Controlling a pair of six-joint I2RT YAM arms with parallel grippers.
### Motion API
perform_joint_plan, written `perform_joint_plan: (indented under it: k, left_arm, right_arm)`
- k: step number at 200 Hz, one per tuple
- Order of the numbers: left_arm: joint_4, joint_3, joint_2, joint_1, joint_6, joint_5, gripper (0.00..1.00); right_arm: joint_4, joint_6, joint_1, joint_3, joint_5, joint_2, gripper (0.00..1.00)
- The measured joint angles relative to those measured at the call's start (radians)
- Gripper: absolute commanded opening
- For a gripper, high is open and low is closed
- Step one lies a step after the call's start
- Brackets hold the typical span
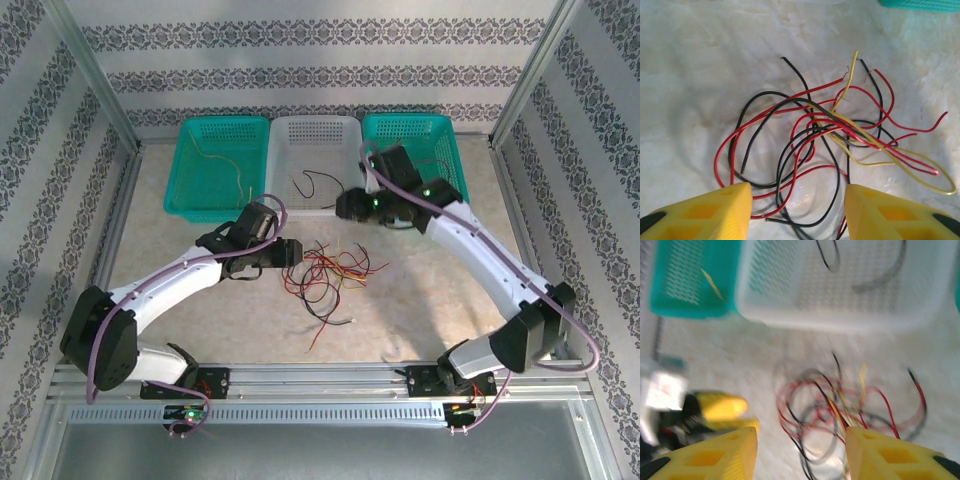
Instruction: Untangle the cables
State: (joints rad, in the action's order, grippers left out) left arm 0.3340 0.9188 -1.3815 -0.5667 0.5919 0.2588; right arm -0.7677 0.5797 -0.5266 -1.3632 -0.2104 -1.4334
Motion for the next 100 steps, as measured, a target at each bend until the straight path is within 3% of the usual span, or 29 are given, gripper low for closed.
perform_joint_plan:
  k: [45,100]
  left_arm:
    - [-0.075,0.002,-0.119,0.006,0.047,0.058,0.41]
    - [-0.087,0.028,-0.151,0.006,0.08,0.069,0.4]
  right_arm:
    - [0.043,0.048,-0.013,0.229,0.039,0.004,0.46]
    - [0.145,0.041,-0.028,0.179,0.065,-0.166,0.44]
